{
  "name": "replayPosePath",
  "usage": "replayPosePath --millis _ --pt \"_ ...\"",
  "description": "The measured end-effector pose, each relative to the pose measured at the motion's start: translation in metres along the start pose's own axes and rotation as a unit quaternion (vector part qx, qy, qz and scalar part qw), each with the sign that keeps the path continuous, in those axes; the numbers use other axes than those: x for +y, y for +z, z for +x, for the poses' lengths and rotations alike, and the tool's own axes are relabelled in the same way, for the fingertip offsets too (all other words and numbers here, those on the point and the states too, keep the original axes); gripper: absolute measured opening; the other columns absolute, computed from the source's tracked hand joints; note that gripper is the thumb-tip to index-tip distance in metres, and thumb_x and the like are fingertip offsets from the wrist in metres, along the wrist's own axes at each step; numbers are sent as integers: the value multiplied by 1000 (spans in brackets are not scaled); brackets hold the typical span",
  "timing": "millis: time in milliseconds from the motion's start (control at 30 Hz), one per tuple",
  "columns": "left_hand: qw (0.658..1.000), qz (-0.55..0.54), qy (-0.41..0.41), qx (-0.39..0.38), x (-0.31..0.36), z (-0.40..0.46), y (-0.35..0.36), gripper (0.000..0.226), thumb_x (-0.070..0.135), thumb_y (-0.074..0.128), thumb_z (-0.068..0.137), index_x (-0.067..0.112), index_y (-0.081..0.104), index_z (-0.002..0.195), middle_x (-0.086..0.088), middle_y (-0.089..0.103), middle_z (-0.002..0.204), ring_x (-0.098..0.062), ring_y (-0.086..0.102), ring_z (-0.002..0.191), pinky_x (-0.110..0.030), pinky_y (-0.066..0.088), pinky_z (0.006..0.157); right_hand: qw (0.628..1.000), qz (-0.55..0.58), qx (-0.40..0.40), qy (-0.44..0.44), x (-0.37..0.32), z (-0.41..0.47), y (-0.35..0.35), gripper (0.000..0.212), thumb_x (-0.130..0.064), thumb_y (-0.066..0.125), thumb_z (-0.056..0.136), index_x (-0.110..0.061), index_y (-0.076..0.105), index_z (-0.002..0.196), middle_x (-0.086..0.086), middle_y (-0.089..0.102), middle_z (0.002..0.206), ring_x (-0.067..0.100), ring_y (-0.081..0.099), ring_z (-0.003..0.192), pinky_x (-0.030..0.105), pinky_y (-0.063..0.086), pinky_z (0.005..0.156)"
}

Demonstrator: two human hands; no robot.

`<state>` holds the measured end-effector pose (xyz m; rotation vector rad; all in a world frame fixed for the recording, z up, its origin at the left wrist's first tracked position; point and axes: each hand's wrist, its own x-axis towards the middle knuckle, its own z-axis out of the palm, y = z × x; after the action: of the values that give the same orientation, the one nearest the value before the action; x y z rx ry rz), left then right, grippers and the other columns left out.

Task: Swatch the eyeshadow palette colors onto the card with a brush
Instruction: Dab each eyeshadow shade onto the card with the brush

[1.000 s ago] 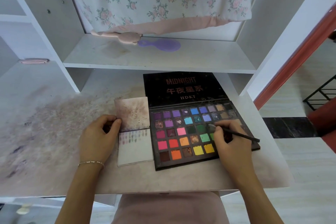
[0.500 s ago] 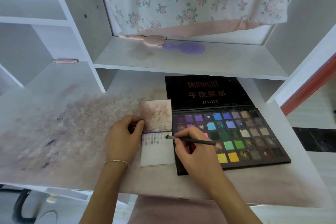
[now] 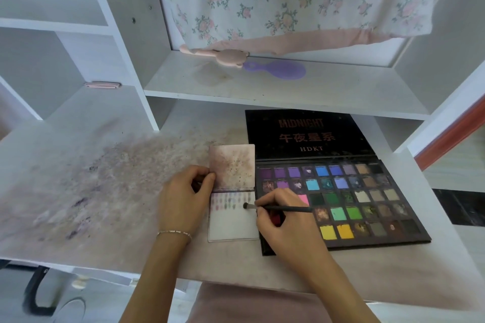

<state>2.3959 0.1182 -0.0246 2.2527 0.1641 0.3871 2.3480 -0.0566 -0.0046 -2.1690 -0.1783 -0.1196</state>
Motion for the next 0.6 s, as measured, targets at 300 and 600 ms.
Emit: replayPosePath --millis 300,600 --pt "1000 6 2 -1 -2 0 0 6 23 62 81 26 66 79 17 58 67 4 52 65 -13 34 56 1000 -12 3 -5 0 0 1 17 -13 60 81 -28 54 77 -13 53 80 1 49 83 16 44 68" --pt "1000 0 -4 -3 0 0 0 10 23 62 81 30 62 75 19 58 67 4 53 65 -14 34 56 1000 -20 1 -8 1 0 1 12 -13 59 82 -25 56 80 -13 53 81 1 50 81 20 46 68"
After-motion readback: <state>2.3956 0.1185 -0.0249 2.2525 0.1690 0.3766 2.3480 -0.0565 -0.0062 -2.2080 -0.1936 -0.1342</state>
